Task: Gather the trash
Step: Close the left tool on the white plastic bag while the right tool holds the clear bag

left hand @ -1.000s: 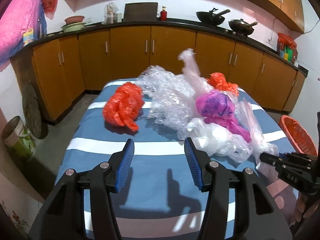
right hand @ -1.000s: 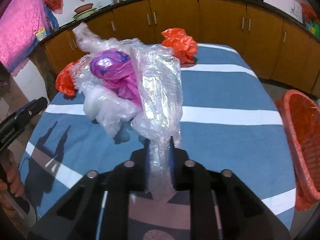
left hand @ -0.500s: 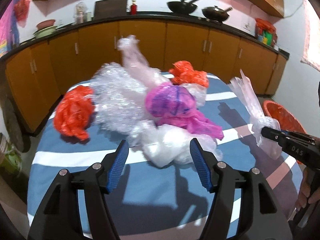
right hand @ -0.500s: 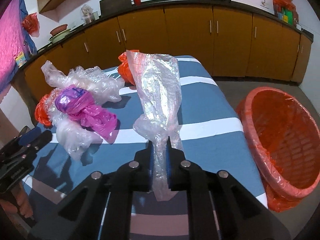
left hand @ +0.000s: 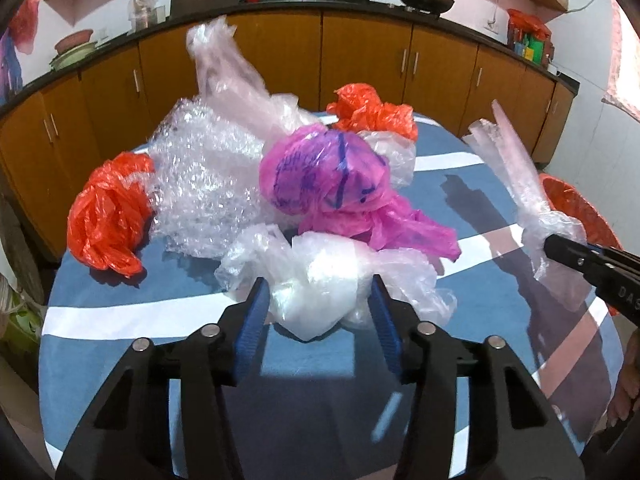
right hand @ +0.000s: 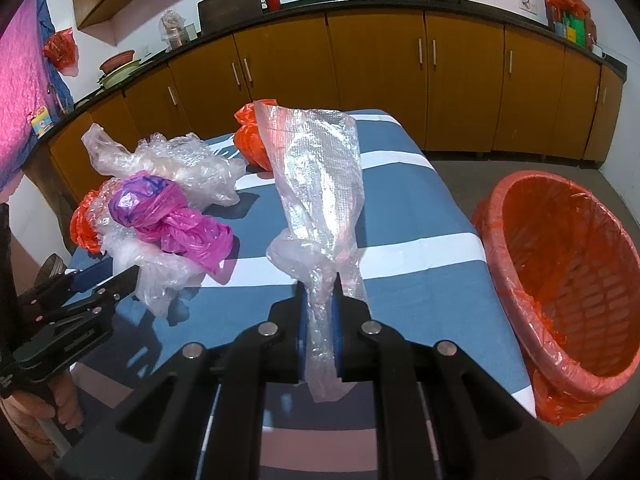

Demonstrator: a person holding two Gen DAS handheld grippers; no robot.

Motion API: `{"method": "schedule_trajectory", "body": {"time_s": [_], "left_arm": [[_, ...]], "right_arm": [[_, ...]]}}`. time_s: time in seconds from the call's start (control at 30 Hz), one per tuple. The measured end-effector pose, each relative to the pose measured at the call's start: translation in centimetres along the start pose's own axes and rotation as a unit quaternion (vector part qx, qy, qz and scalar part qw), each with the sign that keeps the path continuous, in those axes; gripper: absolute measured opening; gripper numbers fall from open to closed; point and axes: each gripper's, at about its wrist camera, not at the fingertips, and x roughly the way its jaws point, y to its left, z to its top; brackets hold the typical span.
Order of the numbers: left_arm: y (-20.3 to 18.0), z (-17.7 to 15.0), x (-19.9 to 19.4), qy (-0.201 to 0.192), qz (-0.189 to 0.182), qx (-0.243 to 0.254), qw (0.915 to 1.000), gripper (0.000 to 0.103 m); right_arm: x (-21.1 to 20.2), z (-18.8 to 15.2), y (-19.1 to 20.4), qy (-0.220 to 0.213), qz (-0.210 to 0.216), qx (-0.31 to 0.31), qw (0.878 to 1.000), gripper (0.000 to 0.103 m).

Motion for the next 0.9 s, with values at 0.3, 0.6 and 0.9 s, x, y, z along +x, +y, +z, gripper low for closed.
{"method": "schedule_trajectory", "body": {"time_s": [0.3,0.6,0.9], "left_arm": [[0.4,0.0,-0.1,-0.004,0.003,-0.001,1.0,0.019],[1.4,-0.3,-2.3,-0.018,0.002,-0.015,0.9997,0.012],[2.3,-0.4,-4.9,-0.035,-0.002,-0.028,0.999,0.012]], "right_arm": [[0.2,-0.2,0.0,0.0,-0.002,0.002,1.0,0.012],[-0.8,0.0,0.1,-0.012,-0.005,0.004,1.0,0.012],[-2.3,0.3,0.0,-0.026,-0.003,0.006,1.0,0.012]]}}
